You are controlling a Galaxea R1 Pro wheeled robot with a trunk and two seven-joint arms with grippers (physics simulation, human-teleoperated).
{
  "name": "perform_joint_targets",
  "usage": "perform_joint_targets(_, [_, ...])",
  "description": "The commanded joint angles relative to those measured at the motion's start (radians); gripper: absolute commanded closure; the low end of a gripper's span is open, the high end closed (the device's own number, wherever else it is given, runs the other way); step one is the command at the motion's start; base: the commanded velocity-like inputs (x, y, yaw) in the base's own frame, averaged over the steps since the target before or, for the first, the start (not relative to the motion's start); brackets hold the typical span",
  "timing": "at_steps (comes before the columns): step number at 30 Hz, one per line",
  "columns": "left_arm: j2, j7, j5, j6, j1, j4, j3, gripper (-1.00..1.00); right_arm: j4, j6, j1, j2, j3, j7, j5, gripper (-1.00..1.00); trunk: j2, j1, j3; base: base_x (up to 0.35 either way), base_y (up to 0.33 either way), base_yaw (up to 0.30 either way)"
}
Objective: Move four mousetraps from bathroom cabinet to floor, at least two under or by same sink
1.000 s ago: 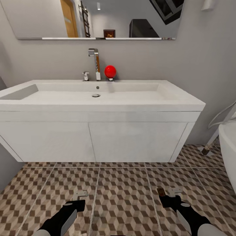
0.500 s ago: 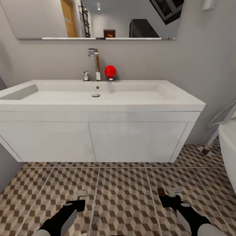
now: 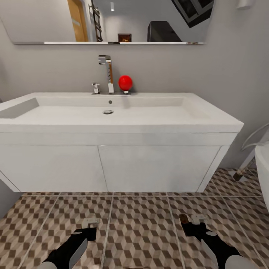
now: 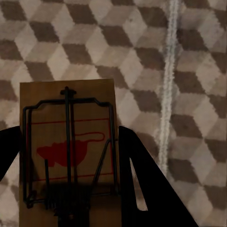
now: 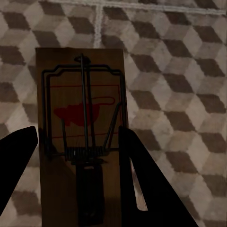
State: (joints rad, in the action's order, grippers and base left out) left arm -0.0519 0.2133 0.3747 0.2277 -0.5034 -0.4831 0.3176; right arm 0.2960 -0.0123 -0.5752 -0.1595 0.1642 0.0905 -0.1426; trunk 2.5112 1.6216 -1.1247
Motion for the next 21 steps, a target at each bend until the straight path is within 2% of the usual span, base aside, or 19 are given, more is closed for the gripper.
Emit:
perform_joint_targets(1, [0.000, 0.001, -0.003, 0.001, 0.000, 0.000, 0.000, 1.00, 0.000, 0.000, 0.000, 0.000, 0.000, 0.000, 0.000, 1.00, 0.000, 0.000, 0.000, 0.322, 0.043, 0.000])
perform_joint_targets(6, [0.000, 0.001, -0.003, 0.001, -0.001, 0.000, 0.000, 1.00, 0.000, 0.000, 0.000, 0.000, 0.001, 0.000, 0.000, 1.00, 0.000, 0.000, 0.000, 0.183, 0.044, 0.000])
perform_joint_targets(21, [0.001, 0.001, -0.005, 0.001, 0.000, 0.000, 0.000, 1.00, 0.000, 0.000, 0.000, 0.000, 0.001, 0.000, 0.001, 1.00, 0.000, 0.000, 0.000, 0.005, 0.001, 0.000])
